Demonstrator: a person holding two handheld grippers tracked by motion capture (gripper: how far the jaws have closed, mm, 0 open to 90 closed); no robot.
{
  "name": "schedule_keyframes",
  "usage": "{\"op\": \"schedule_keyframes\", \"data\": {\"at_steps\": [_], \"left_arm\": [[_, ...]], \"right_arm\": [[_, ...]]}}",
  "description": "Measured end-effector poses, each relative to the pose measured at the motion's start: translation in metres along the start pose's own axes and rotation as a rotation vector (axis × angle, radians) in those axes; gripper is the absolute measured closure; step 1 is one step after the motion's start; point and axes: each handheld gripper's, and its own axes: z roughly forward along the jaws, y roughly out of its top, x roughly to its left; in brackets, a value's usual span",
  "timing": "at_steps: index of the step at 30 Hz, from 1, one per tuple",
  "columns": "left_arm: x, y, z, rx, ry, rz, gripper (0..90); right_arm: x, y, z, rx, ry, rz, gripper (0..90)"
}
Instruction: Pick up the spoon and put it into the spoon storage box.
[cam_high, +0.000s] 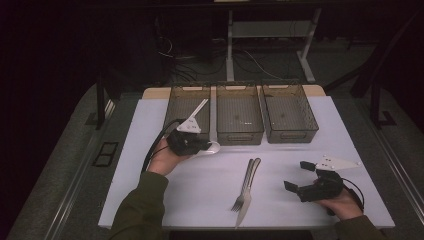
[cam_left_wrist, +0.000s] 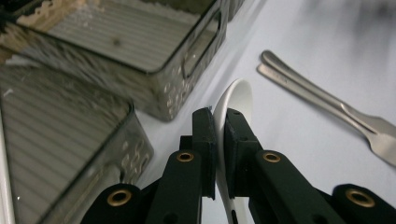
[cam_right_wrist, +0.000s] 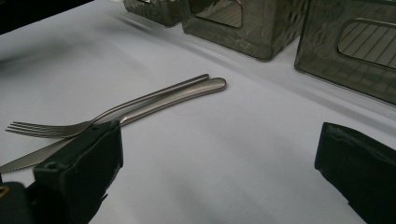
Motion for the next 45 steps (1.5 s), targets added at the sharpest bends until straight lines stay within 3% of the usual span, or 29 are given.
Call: {"op": "schedule_keyframes", "data": {"at_steps": [17,29,37,43,45], "left_arm": [[0.017,0.062,0.014,-0.026,-0.023,0.077,84.0],[0.029,0.104,0.040,-0.025,0.001,0.116,84.0],[0.038,0.113,0.069,-0.032,0.023,0.117,83.9],[0.040,0.111,0.095,-0.009,0.005,0.129,83.8],[0.040,0.110,0.102,-0.003,0.000,0.116,83.8]], "right_arm": [[0.000,0.000,-0.001,-0.014,0.003,0.005,1.1],[0.000,0.000,-0.002,-0.017,0.007,0.009,1.1],[-0.001,0.000,-0.003,-0.022,0.013,0.011,1.1],[0.000,0.000,-0.003,-0.022,0.017,0.015,1.1],[0.000,0.000,-0.003,-0.024,0.017,0.017,1.1]]}}
